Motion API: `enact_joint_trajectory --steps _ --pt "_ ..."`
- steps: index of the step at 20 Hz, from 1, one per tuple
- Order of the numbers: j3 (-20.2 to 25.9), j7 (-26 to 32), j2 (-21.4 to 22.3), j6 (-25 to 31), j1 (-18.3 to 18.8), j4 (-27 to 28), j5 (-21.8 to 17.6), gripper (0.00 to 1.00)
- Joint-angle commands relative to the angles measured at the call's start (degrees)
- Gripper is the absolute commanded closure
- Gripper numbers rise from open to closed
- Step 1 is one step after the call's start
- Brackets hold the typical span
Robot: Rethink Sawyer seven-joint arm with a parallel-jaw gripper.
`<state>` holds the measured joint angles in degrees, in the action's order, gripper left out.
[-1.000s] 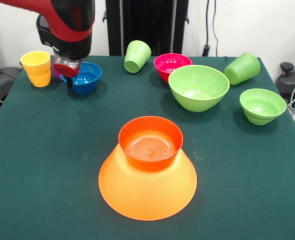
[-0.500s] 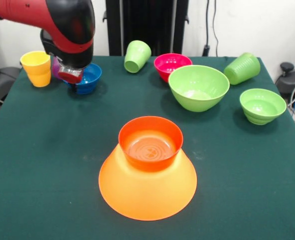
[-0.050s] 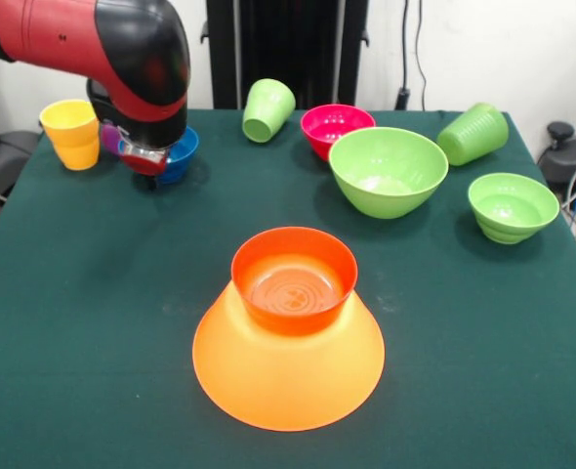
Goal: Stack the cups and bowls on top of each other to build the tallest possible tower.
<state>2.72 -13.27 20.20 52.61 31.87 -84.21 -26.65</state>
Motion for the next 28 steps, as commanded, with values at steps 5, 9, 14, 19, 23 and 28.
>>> enact_joint_trajectory --steps 5,9,14,19,23,28 --pt "2.62 -5.13 -2.73 -5.97 -2.17 4.73 -5.59 0.0" --pt "2.41 -5.37 -2.61 -5.53 -2.62 4.89 -5.73 0.0" --pt "2.44 -5.52 -2.36 -5.13 -2.85 4.9 -5.91 1.0" --pt "2.27 -5.17 -2.17 -4.87 -2.97 4.87 -6.05 1.0" --pt "1.91 -5.26 -1.92 -4.43 -3.4 4.94 -6.08 1.0" --pt "1.5 -5.96 -1.97 -5.08 -3.97 5.1 -6.09 1.0"
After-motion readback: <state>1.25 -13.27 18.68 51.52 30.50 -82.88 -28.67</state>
